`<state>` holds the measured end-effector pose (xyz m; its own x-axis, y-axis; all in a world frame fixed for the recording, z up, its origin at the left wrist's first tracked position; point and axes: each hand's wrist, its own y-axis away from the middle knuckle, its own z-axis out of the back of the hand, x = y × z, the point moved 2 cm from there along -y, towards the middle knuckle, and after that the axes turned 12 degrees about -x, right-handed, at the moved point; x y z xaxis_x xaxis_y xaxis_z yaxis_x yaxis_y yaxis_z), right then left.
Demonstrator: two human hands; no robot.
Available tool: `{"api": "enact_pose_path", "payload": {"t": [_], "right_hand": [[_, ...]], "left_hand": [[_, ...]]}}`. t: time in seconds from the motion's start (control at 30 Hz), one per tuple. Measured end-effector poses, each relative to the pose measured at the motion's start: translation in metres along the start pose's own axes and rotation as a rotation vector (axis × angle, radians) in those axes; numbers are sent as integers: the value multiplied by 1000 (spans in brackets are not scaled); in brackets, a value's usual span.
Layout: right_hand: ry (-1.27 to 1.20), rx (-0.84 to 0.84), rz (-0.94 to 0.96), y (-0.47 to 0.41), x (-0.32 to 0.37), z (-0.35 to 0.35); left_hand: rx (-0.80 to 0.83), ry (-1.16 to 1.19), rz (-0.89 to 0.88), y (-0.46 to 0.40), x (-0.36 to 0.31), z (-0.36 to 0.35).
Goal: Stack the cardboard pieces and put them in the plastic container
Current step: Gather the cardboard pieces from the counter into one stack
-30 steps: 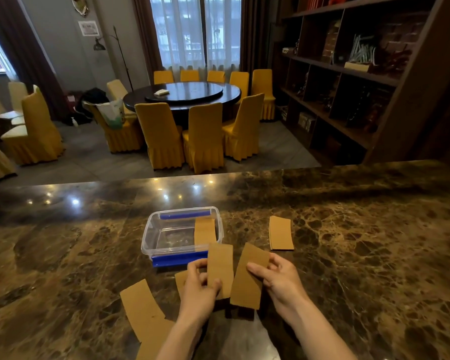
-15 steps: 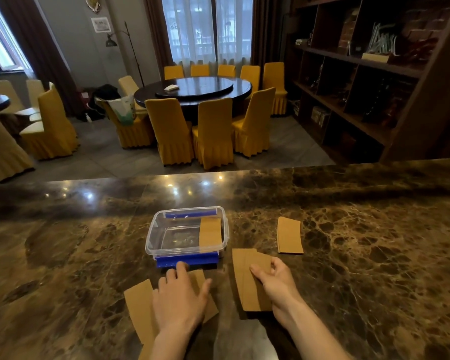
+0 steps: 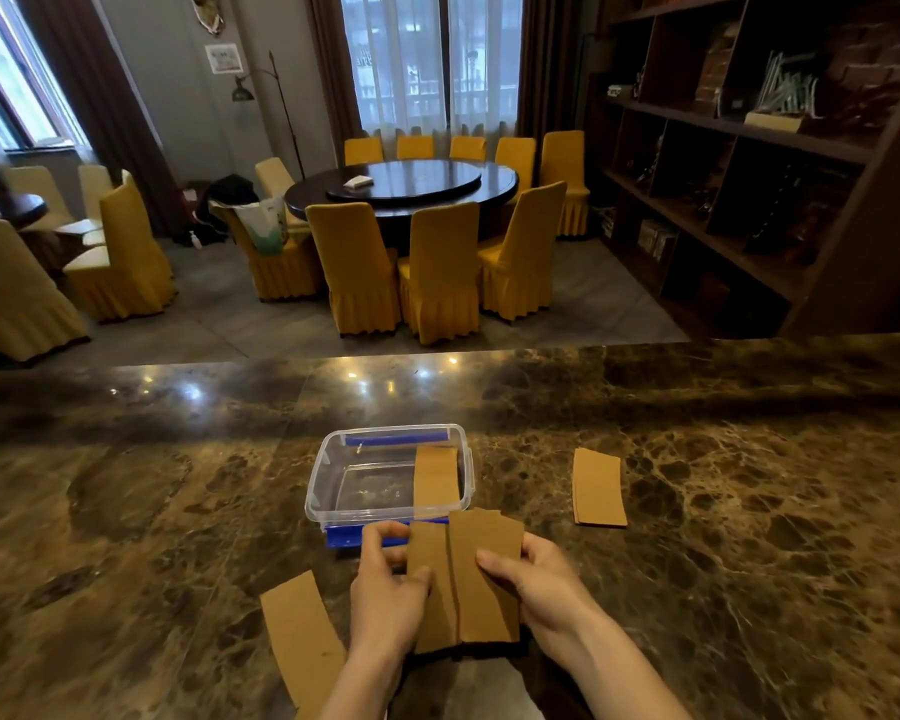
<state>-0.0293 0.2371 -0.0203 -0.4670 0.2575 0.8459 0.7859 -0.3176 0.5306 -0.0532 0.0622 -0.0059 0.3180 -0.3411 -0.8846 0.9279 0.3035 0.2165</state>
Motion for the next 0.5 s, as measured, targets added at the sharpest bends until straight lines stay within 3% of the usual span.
{"api": "enact_pose_path", "payload": {"t": [0.17,0.3,0.4,0.5], "right_hand": [[1,17,28,9,4,-5],[-80,-25,71,15,6,-9],[139,-70,224,22,3,-20],[379,-193,497,28,4,-21]], "left_hand": [[134,207,-22,2,-5,-7],[261,111,-149,8,-5,-6],[237,2,-217,12,-5,-1],[212,14,-198,10,-2,5]]}}
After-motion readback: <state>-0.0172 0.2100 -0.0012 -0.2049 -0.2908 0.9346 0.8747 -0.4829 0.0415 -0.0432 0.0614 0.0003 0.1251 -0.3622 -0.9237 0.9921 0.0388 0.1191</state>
